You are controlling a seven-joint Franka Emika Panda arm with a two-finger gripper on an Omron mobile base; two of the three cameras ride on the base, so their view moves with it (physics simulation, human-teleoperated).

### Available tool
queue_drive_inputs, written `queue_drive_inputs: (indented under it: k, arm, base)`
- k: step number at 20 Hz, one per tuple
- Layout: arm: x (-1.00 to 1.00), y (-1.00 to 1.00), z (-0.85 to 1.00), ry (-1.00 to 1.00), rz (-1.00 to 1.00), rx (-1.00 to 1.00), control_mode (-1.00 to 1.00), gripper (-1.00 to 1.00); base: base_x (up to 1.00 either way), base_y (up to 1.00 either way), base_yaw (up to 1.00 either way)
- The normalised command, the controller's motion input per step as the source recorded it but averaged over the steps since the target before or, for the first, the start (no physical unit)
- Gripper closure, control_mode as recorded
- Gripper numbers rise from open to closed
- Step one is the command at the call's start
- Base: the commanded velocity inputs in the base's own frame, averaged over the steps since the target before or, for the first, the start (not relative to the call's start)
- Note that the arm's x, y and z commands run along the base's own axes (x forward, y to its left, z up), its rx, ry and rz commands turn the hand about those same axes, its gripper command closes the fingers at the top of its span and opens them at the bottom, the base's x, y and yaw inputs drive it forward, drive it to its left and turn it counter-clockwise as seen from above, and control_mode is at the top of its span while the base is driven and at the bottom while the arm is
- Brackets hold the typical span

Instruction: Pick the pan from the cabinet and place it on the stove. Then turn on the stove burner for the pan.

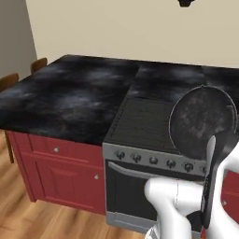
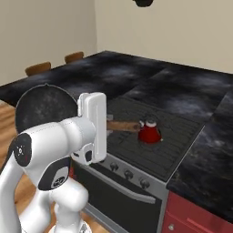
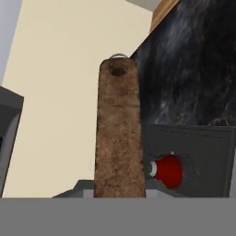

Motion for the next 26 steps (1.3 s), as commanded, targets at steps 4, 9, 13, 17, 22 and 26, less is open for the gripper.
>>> queue_drive_inputs:
  k: [4,9,13,17,22,26]
  arm:
    - [0.0,0.0,0.0,0.0,0.0,0.0,1.0,1.0]
    - [0.0,0.0,0.0,0.0,0.0,0.0,1.0,1.0]
    - [0.0,0.0,0.0,0.0,0.0,0.0,1.0,1.0]
    - [0.0,0.0,0.0,0.0,0.0,0.0,1.0,1.0]
    - [0.0,0.0,0.0,0.0,0.0,0.0,1.0,1.0]
    - [0.0,0.0,0.0,0.0,0.0,0.0,1.0,1.0]
  base:
    - [0.29,-0.22,-0.24]
    - [0.27,-0.16,-0.23]
    - [0.32,-0.02,-0.24]
    - [0.37,0.0,-0.23]
    - [0.37,0.0,-0.23]
    - [0.33,0.0,-0.24]
